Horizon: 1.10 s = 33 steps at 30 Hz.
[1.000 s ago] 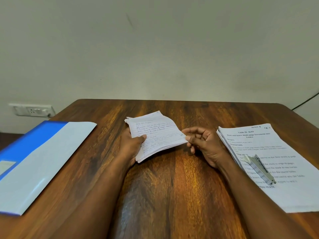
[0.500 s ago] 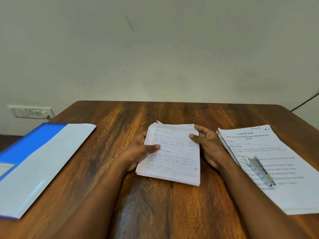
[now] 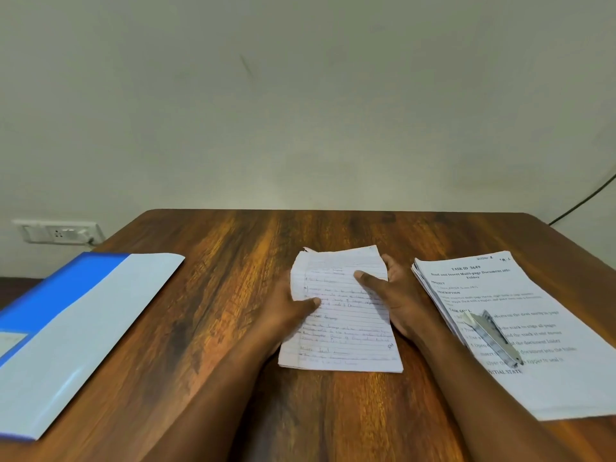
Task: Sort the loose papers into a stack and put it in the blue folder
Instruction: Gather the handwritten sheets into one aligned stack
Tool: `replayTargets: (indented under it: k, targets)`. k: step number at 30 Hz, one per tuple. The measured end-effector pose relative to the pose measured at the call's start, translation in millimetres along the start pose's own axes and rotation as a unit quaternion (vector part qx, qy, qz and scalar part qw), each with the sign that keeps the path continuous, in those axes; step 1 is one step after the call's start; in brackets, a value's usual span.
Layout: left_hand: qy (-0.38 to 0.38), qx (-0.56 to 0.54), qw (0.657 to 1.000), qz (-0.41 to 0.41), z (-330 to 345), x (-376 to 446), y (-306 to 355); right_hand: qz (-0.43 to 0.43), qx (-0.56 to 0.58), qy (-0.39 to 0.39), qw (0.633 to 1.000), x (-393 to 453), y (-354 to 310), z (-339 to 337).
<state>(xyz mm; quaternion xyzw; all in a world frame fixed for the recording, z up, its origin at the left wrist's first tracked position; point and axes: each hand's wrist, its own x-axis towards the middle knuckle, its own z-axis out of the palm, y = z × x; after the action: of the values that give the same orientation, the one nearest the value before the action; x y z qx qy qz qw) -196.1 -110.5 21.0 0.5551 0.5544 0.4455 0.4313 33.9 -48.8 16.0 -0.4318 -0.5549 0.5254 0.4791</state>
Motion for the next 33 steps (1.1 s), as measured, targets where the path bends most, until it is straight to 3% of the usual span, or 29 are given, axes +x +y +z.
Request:
replayTargets:
  k: [6,13,17,21,28,33]
  targets:
    - [-0.013,-0.029,0.999,0.044,3.9,-15.3,12.5,0.030,-0.016,0.012,0.999,-12.9,-7.1,4.7]
    - [0.001,-0.099,0.995,0.011,0.1,-40.2,16.1,0.050,-0.024,-0.058,0.997,-47.2,-22.4,12.8]
    - [0.011,-0.180,0.983,0.033,-6.8,-48.9,21.8,-0.004,-0.039,0.012,0.999,-55.6,-37.4,24.8]
    - [0.028,-0.231,0.965,0.123,-15.6,-53.7,49.0,-0.093,0.004,0.076,0.993,-62.6,-78.0,35.4]
    - [0.064,-0.170,0.964,0.192,-20.2,-66.8,94.0,-0.198,-0.012,0.138,0.970,-76.8,-117.7,50.8]
    - [0.057,-0.127,0.977,0.159,-4.4,-75.8,64.7,-0.098,0.001,0.112,0.989,-84.6,-84.2,58.2]
